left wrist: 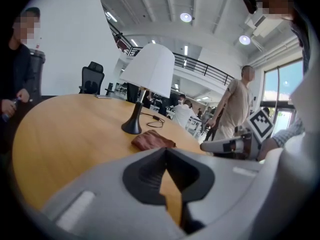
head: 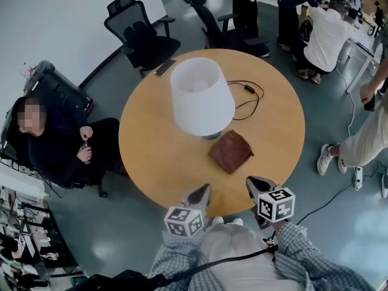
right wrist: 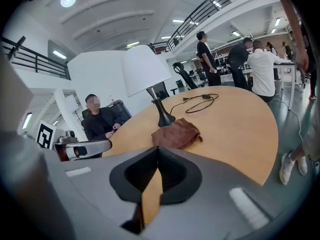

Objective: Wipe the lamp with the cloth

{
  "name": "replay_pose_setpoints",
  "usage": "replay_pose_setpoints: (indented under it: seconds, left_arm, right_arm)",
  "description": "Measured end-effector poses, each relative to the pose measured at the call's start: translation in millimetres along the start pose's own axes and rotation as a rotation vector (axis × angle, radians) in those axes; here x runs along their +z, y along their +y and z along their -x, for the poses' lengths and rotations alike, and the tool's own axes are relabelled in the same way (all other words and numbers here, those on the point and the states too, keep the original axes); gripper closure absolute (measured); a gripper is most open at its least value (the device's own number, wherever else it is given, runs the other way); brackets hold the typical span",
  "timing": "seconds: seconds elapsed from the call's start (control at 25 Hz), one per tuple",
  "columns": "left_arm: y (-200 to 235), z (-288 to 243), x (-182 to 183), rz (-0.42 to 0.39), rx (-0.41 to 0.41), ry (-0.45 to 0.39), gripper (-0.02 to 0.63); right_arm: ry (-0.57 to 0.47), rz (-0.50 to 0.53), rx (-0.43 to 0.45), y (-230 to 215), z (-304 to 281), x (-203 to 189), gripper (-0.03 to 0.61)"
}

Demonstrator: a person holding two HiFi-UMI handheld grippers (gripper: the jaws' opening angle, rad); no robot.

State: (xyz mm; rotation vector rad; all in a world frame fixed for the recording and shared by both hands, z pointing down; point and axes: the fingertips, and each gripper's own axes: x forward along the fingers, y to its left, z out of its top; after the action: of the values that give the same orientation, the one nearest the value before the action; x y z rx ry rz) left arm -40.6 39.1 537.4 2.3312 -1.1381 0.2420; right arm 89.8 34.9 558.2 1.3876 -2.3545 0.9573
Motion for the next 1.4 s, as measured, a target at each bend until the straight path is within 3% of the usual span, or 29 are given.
replay_pose_setpoints:
  seconds: [0.48, 0.76, 0.8, 0.84, 1.04, 1.24, 1.4]
  left_arm:
    - [32, -32, 32, 0.035, -0.036, -0.052, 0.615]
    - [51, -48, 89, 0.147, -0.229, -0.178, 0.615]
    - [50, -49, 95, 0.177, -0.271, -0.198, 0.577]
    - [48, -50, 100, 0.209, -0.316, -0.215, 0.497]
    - [37, -54, 130, 0.386, -0.494, -0.265, 0.421]
    - [28, -64, 147, 0.435, -0.575, -0.275, 0.405]
    - [30, -69, 158, 0.499, -0.635, -0.328, 0.405]
  right_arm:
    - [0.026, 0.054, 0.01, -1, -41, 12, 0.575]
    - [0.046, 0.065, -0.025, 6, -71, 30, 0.575]
    - [0.049, 0.064, -0.033, 6, -73, 29, 0.575]
    - [0.05, 0.061, -0.04, 6, -74, 29, 0.575]
    - [0.075, 0.069, -0.056, 6, -80, 32, 0.575]
    - [0.096, 0.092, -0.051, 5, -87, 41, 0.575]
    - [0.145, 0.188, -0.03, -1, -102, 36, 0.575]
